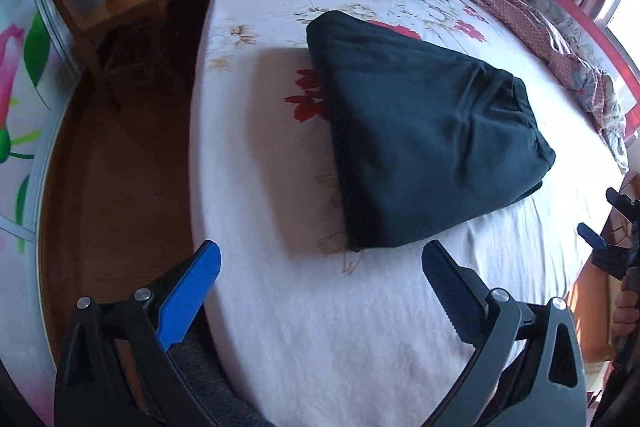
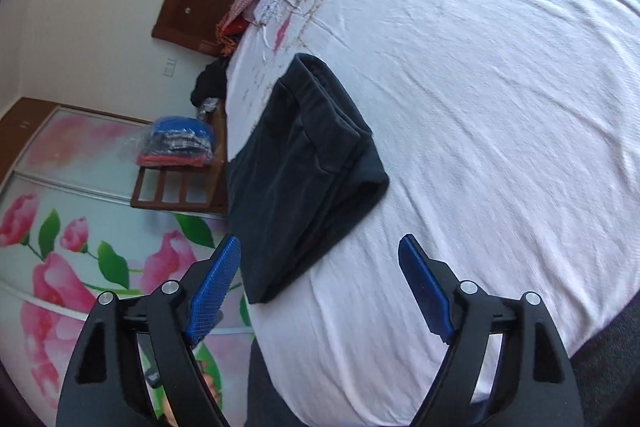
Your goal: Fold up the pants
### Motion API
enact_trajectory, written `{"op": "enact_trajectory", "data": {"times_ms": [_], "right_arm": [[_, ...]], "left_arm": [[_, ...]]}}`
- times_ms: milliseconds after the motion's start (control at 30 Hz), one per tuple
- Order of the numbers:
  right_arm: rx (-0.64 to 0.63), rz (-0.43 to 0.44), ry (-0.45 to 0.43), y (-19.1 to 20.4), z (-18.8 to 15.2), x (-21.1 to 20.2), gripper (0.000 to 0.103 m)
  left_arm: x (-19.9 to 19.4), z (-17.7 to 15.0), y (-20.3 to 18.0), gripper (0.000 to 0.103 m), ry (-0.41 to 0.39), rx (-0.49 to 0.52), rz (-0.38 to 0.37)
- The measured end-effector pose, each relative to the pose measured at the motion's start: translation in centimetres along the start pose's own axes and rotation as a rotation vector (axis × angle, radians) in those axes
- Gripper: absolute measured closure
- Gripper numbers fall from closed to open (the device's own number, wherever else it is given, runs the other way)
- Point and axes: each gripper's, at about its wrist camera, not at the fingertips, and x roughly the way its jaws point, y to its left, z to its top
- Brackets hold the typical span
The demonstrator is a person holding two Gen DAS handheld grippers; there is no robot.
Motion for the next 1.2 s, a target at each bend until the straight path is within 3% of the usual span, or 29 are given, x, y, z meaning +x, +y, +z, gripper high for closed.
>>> {"op": "enact_trajectory", "data": {"times_ms": [100,233,300,400,533,667,800,1000,1200], "right_arm": [[-0.014,-0.19,0.081,-0.4,-1.1,0.0,0.014],[-0.09,-0.515,0.176,0.1,-2.0,0.7,0.014],[-0.189,-0.58,0.192,1.7,-2.4,1.3,0.014],[-0.397,-0.664,0.134,6.0,-3.1,2.4,0.014],[-0.529,-0.599,0.117,10.7,-3.9,4.5,0.014],[-0.605,-0.586,0.004,12.9,-5.4,5.6,0.014],[-0.626,-0.518,-0.089,13.8,-7.3,6.0,0.014],[-0.655,-0.555,-0.23,12.0,-10.1,7.2,0.014],[-0.604,-0.57,-0.232,9.1,-10.1,8.5,0.014]], "left_arm": [[-1.4,-1.0,-0.1,0.002,-0.02,0.02,0.085],[-3.1,-1.8,-0.8,0.002,-0.033,0.05,0.138],[-3.9,-2.1,-1.3,0.002,-0.054,0.052,0.142],[-4.8,-2.6,-2.6,0.002,-0.099,0.078,0.172],[-5.6,-3.3,-4.3,0.002,-0.152,0.117,0.19],[-6.1,-3.6,-4.7,0.002,-0.189,0.087,0.178],[-5.7,-3.4,-4.3,0.002,-0.199,0.051,0.169],[-4.8,-3.8,-3.9,0.002,-0.212,0.006,0.15],[-2.9,-5.7,-4.9,0.002,-0.255,0.023,0.154]]}}
